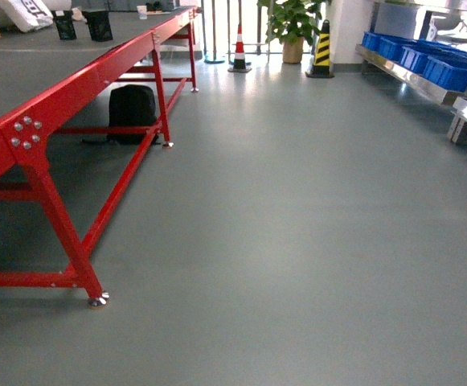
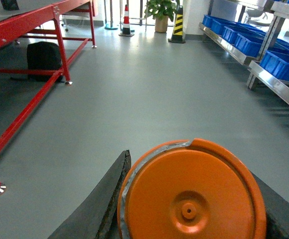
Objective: Sort blue parts and orange caps into right shelf containers
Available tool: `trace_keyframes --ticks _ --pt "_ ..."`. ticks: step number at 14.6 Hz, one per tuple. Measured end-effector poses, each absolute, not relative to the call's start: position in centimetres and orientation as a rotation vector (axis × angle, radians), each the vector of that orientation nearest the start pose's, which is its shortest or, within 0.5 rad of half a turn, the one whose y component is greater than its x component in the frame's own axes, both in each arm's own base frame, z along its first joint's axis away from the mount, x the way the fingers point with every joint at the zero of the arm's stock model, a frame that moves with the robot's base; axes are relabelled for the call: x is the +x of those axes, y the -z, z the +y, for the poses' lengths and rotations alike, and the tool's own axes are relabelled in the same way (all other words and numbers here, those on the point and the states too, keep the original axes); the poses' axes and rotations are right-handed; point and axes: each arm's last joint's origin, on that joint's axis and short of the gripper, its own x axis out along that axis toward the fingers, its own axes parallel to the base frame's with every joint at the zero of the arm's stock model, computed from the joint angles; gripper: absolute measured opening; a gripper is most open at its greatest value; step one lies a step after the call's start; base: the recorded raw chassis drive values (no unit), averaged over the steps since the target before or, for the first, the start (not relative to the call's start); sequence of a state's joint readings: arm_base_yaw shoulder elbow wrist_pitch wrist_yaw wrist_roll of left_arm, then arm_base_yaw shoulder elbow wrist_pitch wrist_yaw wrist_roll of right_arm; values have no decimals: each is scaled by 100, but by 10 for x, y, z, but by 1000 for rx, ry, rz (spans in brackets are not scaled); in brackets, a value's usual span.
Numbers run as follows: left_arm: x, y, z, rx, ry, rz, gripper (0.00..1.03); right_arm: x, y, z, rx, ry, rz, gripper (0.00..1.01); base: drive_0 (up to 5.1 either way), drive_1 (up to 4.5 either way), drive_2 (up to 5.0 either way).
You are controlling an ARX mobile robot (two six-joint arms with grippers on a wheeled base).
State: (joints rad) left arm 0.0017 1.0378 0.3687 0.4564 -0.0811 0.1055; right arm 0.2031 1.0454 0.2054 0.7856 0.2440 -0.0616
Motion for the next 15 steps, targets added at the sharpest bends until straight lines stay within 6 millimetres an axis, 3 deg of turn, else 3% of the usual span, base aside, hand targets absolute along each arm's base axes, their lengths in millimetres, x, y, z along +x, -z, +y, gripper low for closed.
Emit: trace_keyframes --ticks 7,10,15 --pt "210 -206 2 113 -70 213 44 189 -184 32 -74 39 54 44 486 -250 -250" --pt "209 -207 1 113 -58 209 44 189 -184 32 -73 45 53 44 0 0 0" --pt "209 -207 3 114 -72 209 44 189 -184 32 -73 42 52 44 -2 383 -386"
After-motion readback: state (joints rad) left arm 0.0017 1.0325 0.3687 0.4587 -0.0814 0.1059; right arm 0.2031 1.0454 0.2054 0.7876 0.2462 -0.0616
